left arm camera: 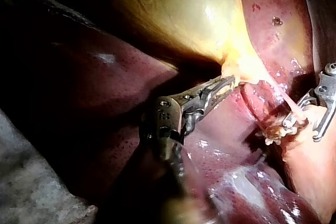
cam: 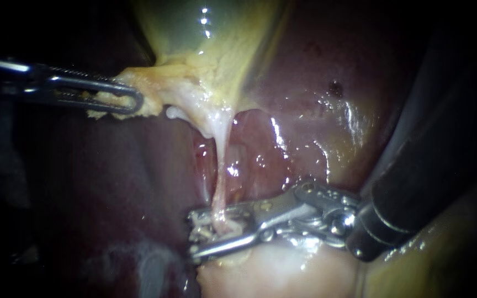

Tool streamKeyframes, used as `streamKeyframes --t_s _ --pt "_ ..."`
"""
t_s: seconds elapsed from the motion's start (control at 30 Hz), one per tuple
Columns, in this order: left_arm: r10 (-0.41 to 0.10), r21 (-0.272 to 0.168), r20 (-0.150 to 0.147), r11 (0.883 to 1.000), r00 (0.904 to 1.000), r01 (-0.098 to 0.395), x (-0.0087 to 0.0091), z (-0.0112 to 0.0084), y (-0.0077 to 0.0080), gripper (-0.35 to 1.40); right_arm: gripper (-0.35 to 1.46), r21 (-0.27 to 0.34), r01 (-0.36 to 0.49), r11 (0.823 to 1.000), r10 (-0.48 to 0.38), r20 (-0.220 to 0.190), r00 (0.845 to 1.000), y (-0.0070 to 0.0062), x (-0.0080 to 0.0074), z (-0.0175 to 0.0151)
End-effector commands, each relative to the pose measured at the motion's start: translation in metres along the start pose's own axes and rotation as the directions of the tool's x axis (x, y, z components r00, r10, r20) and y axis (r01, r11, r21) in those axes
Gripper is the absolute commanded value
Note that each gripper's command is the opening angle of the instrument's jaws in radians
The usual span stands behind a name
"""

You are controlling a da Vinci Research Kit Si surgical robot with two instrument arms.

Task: Clipping first clip right tube

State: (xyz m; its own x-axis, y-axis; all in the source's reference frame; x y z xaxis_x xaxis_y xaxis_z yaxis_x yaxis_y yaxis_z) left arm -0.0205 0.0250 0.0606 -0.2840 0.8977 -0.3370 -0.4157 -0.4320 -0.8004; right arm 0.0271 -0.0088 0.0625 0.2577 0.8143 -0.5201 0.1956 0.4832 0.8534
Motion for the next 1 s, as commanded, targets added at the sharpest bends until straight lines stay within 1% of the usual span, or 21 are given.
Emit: streamKeyframes --t_s 0.03,0.2,0.3,0.53,0.6,0.73,1.0 --pt "0.000 0.000 0.000 1.000 1.0000 0.000 0.0000 0.0000 0.0000 -0.35 0.50 0.000 0.000 1.000 0.000 -0.001 1.000 0.0000 0.0000 0.0000" --pt "0.000 0.000 0.000 1.000 1.0000 0.000 0.0000 0.0000 0.0000 -0.35 0.50 0.000 0.000 1.000 0.000 -0.001 1.000 0.0002 0.0000 -0.0001" --pt "0.000 0.000 0.000 1.000 1.0000 0.000 0.0000 0.0000 0.0000 -0.35 0.47 0.001 0.000 1.000 0.000 -0.003 1.000 0.0004 0.0000 -0.0001" --pt "0.000 0.000 0.000 1.000 1.0000 0.000 0.0000 0.0000 0.0000 -0.35 0.31 -0.009 0.000 1.000 0.000 0.019 1.000 0.0012 0.0000 -0.0008" --pt "0.000 0.000 0.000 1.000 1.0000 0.000 0.0000 0.0000 0.0000 -0.35 0.27 -0.017 0.000 1.000 0.001 0.034 0.999 0.0014 0.0000 -0.0010" --pt "0.000 0.000 0.000 1.000 1.0000 0.000 0.0000 0.0000 0.0000 -0.35 0.15 -0.019 0.000 1.000 0.001 0.040 0.999 0.0019 -0.0002 -0.0014" --pt "0.000 0.000 0.000 1.000 1.0000 0.000 0.0000 0.0000 -0.0001 -0.35 -0.05 -0.028 0.001 1.000 0.001 0.063 0.998 0.0024 -0.0003 -0.0017"
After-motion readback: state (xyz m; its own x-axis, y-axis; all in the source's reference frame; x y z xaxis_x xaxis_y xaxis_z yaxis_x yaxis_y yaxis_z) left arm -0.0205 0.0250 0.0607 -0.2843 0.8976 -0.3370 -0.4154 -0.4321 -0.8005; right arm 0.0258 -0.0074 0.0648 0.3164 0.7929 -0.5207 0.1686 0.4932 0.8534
